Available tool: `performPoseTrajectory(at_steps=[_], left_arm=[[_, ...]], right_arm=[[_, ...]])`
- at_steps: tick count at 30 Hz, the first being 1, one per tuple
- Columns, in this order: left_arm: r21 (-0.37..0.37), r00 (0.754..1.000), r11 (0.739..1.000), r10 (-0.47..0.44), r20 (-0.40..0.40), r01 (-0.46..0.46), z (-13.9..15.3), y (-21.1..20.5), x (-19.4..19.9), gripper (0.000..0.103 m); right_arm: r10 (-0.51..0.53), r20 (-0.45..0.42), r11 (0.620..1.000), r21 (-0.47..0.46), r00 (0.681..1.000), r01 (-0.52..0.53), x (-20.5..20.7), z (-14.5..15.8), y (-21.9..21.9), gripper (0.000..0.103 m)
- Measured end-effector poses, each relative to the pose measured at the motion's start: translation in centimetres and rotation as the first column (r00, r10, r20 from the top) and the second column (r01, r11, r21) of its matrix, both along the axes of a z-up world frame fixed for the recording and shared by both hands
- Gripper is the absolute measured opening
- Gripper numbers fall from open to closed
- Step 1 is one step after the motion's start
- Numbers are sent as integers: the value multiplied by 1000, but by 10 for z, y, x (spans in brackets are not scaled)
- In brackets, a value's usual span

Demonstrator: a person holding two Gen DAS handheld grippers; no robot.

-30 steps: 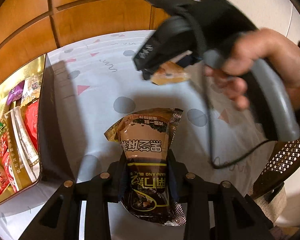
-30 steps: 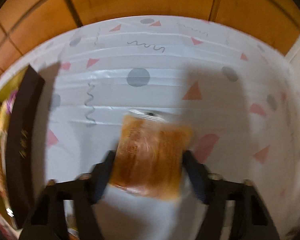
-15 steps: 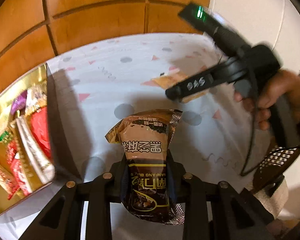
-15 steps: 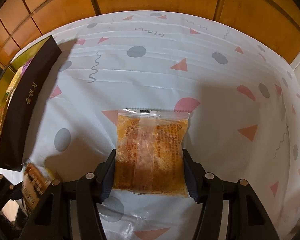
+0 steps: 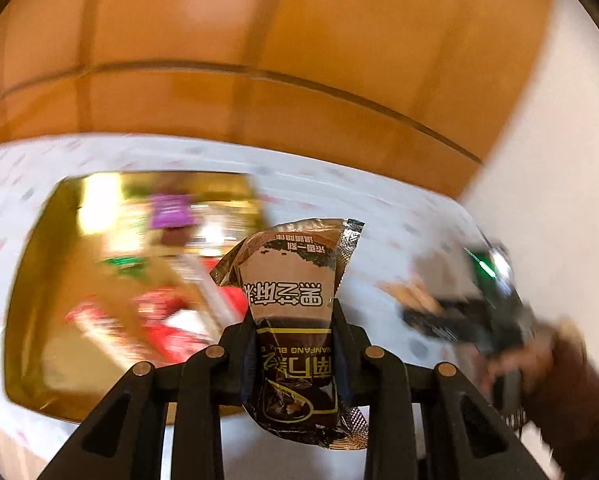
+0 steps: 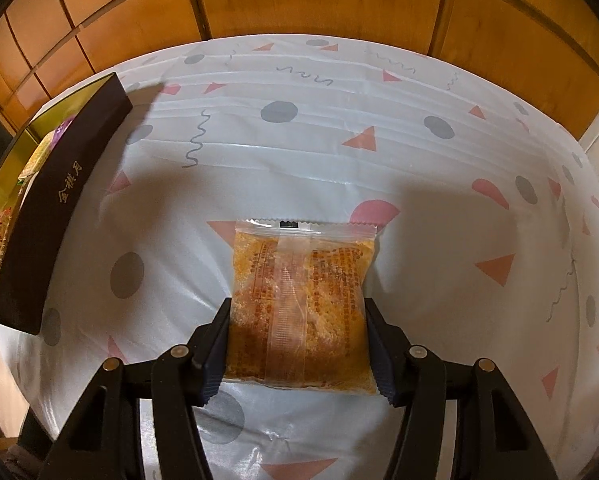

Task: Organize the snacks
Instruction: 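Carry the brown sachet into the gold tin and open the left gripper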

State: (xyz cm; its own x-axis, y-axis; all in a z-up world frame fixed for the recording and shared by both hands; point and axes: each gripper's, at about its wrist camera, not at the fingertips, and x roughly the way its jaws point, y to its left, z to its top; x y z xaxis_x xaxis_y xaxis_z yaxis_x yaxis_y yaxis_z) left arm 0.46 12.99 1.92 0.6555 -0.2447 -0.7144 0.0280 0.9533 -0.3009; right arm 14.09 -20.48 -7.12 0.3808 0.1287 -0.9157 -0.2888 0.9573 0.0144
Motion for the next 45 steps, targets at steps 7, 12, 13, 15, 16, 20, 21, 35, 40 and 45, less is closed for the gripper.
performPoseTrajectory(at_steps=[7, 12, 13, 15, 16, 20, 21, 35, 40, 45], left_arm=[[-141, 957, 953, 249, -151, -270, -28, 85, 29, 31], [-181, 905, 908, 319, -283, -377, -60, 106, 41, 34], [-162, 902, 911, 324, -286, -378, -64, 107, 42, 34], [-136, 899, 914, 333, -284, -382, -67, 105, 39, 34], [-134, 902, 916, 330, -280, -377, -67, 104, 38, 35], [-30, 914, 934, 342, -218, -356, -62, 92, 33, 35], [13, 916, 935, 349, -198, -354, -60, 88, 31, 35], [224, 948, 930, 313, -63, -292, -38, 50, 10, 36], [222, 956, 935, 291, -36, -276, -30, 42, 5, 36], [227, 959, 936, 282, -27, -269, -26, 38, -4, 36]], right_arm=[[-9, 9, 1000, 1, 1000, 9, -2, 0, 1, 61], [-15, 12, 1000, 6, 1000, 15, -1, 0, 0, 61], [-17, 13, 1000, 6, 1000, 17, -1, 0, 1, 61], [-21, 14, 1000, 8, 1000, 20, -1, 0, 0, 61], [-21, 15, 1000, 7, 1000, 21, -1, 0, 1, 61], [-19, 16, 1000, 5, 1000, 19, -1, 0, 1, 61], [-20, 16, 1000, 5, 1000, 20, -1, 0, 1, 61], [-35, 46, 999, -34, 998, 36, -4, 0, 7, 60], [-39, 67, 998, -43, 997, 42, -9, -1, 10, 60], [-49, 76, 997, -51, 996, 53, -14, 0, 11, 60]])
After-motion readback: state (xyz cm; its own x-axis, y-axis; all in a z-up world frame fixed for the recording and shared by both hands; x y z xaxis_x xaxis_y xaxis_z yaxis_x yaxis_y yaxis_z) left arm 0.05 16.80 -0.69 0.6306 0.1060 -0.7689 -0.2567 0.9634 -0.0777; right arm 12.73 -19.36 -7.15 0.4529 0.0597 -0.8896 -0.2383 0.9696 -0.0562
